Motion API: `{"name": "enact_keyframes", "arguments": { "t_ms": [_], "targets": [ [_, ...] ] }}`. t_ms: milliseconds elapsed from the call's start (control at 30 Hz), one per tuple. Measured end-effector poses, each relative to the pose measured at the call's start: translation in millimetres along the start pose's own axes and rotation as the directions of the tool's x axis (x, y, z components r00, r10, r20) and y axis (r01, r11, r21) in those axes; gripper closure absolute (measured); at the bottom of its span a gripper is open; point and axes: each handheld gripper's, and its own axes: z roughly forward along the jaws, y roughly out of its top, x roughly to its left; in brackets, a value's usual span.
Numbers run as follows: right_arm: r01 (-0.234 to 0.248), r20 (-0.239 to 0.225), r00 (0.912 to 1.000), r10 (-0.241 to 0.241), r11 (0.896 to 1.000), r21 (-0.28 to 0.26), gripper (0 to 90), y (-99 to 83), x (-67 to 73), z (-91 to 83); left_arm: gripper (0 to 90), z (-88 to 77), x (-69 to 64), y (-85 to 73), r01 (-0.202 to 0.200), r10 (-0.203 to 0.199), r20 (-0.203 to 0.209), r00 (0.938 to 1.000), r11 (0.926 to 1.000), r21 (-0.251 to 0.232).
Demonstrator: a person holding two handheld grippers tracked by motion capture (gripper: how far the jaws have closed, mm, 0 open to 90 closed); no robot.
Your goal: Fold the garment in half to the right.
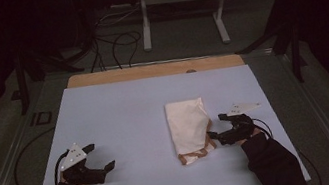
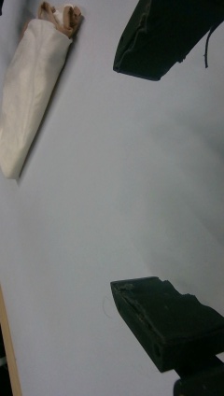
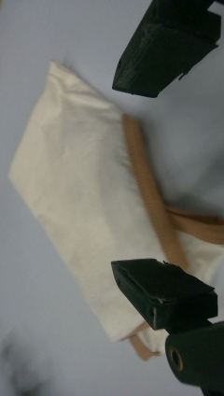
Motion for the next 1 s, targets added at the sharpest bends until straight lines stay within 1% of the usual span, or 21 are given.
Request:
{"name": "enact_keyframes", "arguments": {
  "t_ms": [100, 133, 167, 233, 300, 333, 367, 433, 467, 533, 633, 767, 867, 900, 1000],
  "targets": [
    [0.002, 0.006, 1.0, -0.002, 1.0, 0.005, 11.7, -8.2, 2.4, -2.9, 0.6, 0.5, -0.5, -0.1, -0.009, 0.009, 0.0, 1.0, 0.9999, 0.007],
    [0.002, 0.006, 1.0, -0.002, 1.0, 0.005, 11.7, -8.2, 2.4, -2.9, 0.6, 0.5, -0.5, -0.1, -0.009, 0.009, 0.0, 1.0, 0.9999, 0.007],
    [0.007, 0.015, 0.9999, -0.007, 1.0, 0.017, 11.7, -13.2, 4.6, -4.8, 0.6, 0.6, -0.9, -0.4, -0.009, 0.009, -0.001, 1.0, 0.9999, 0.007],
    [0.014, 0.009, 0.9999, -0.014, 1.0, 0.018, 11.8, -18.0, 6.7, -6.7, 0.6, 0.6, -1.6, -0.5, -0.008, 0.008, 0.003, 1.0, 0.9999, 0.006],
    [0.009, 0.005, 1.0, -0.009, 1.0, 0.022, 11.8, -22.8, 9.0, -9.3, 0.6, 0.8, -2.0, -0.9, -0.014, 0.014, -0.002, 0.9999, 0.9999, 0.01],
    [0.009, 0.005, 1.0, -0.009, 1.0, 0.022, 11.8, -22.8, 9.0, -9.3, 0.6, 0.8, -2.0, -0.9, -0.014, 0.014, -0.002, 0.9999, 0.9999, 0.01],
    [0.008, 0.008, 0.9999, -0.008, 1.0, 0.029, 11.8, -28.1, 11.2, -11.7, 0.6, 1.3, -2.6, -1.5, -0.021, 0.022, -0.009, 0.9997, 0.9996, 0.017],
    [0.014, 0.011, 0.9998, -0.015, 0.999, 0.036, 11.8, -32.3, 13.7, -14.9, 0.6, 1.6, -2.7, -1.8, -0.018, 0.018, -0.006, 0.9998, 0.9997, 0.017],
    [0.018, 0.014, 0.9997, -0.019, 0.999, 0.039, 11.7, -34.1, 14.5, -16.8, 0.6, 1.7, -2.8, -1.9, -0.018, 0.018, -0.011, 0.9998, 0.9997, 0.017],
    [0.013, 0.018, 0.9998, -0.013, 0.999, 0.037, 11.8, -35.7, 15.6, -19.1, 0.6, 1.5, -2.8, -1.9, -0.019, 0.019, -0.015, 0.9997, 0.9997, 0.014],
    [-0.002, 0.026, 0.9997, 0.002, 1.0, 0.023, 11.7, -42.8, 15.4, -24.9, 0.6, 0.1, -3.0, -1.7, -0.016, 0.016, -0.016, 0.9997, 0.9998, 0.007],
    [-0.025, 0.048, 0.9986, 0.023, 0.999, 0.042, 11.7, -47.4, 11.8, -21.9, 0.6, -0.1, -3.0, -1.3, -0.016, 0.016, -0.015, 0.9998, 0.9999, 0.001],
    [-0.033, 0.051, 0.9982, 0.032, 0.999, 0.031, 11.7, -46.8, 8.6, -18.1, 0.6, -1.0, -4.1, -1.0, -0.02, 0.02, -0.016, 0.9997, 0.9998, -0.004],
    [-0.03, 0.057, 0.998, 0.028, 0.999, 0.035, 11.7, -46.3, 8.7, -17.2, 0.6, -1.3, -4.0, -1.0, -0.02, 0.02, -0.018, 0.9996, 0.9998, -0.005],
    [-0.021, 0.053, 0.9984, 0.019, 0.999, 0.036, 11.8, -46.0, 9.7, -16.4, 0.6, -1.9, -3.7, -0.9, -0.018, 0.018, -0.017, 0.9997, 0.9998, -0.008]
  ]
}}
